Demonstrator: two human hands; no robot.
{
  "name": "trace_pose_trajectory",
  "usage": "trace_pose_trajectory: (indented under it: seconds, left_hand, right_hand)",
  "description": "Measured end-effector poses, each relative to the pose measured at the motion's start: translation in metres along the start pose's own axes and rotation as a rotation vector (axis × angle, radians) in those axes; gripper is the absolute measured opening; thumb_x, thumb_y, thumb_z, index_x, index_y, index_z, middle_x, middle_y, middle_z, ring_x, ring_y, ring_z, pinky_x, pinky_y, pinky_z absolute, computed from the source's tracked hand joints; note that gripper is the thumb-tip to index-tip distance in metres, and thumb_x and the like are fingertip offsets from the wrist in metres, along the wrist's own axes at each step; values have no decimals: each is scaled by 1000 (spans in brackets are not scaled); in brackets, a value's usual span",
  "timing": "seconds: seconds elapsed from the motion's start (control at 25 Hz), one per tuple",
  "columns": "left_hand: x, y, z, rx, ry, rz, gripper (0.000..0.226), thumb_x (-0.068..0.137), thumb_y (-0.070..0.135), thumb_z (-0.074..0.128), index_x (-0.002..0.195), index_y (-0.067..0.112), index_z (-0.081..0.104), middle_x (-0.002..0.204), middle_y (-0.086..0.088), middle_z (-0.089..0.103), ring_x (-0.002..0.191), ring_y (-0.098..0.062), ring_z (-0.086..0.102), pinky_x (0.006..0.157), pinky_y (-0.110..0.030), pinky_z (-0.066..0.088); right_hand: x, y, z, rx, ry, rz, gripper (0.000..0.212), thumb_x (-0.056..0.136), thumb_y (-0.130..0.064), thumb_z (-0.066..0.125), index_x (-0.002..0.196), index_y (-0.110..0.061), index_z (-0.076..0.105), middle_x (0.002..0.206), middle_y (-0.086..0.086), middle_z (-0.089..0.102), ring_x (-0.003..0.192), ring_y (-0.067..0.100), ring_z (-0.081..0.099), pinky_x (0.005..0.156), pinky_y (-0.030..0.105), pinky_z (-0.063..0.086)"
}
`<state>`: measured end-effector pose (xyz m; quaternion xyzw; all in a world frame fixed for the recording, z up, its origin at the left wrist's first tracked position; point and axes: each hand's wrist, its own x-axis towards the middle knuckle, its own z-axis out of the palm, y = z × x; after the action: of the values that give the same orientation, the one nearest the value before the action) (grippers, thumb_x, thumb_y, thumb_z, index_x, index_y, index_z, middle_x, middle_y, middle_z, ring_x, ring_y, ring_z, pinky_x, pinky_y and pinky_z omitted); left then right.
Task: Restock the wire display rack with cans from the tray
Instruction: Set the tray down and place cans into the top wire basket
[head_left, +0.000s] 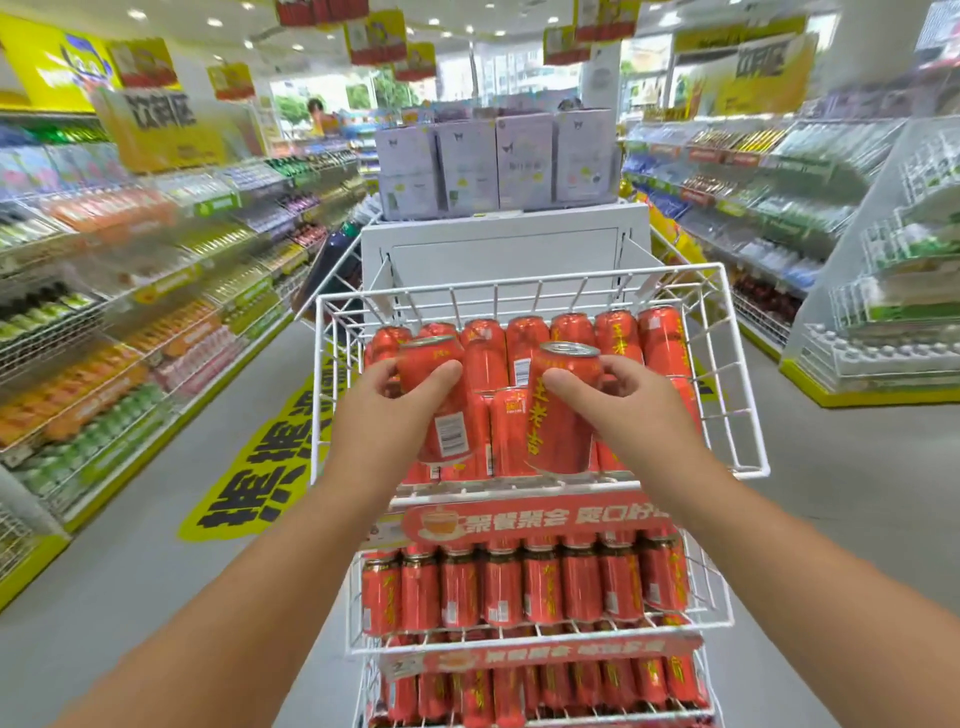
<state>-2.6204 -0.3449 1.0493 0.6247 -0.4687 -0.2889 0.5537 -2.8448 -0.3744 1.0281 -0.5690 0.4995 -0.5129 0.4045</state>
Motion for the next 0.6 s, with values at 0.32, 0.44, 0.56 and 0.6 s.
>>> trace_pose_trajectory:
  seconds: [0.32,0.44,0.56,0.6]
  left_hand:
    - [104,16,-19,299,225,4,52,73,66,72,94,19,73,87,-1,76,79,-26,75,77,-45,64]
    - [125,9,-12,430,253,14,66,67,72,69,108,20,68,99,-3,75,89,-30,73,80,-47,62]
    - [138,-2,-8,510,260,38,64,77,64,73,117,15,65,110,-6,73,100,-31,71,87,-46,59]
    - [142,-4,-8,534,256,34,64,77,64,72,116,15,65,110,-6,73,101,-31,70,87,-46,59]
  right_hand:
    - [108,-25,77,74,-50,92,64,63,-67,83,94,-11,81,89,7,81,75,18,72,81,42,61]
    - [128,-19,108,62,-54,150,75,50,-77,79,90,-14,81,82,0,81,82,22,78,85,47,63]
    - [141,-12,131,52,-45,160,79,46,-79,77,88,-13,80,80,-3,81,82,23,78,84,49,64]
    - [145,-10,137,45,-38,164,82,44,-81,76,87,-12,80,81,-2,81,82,24,78,83,50,64]
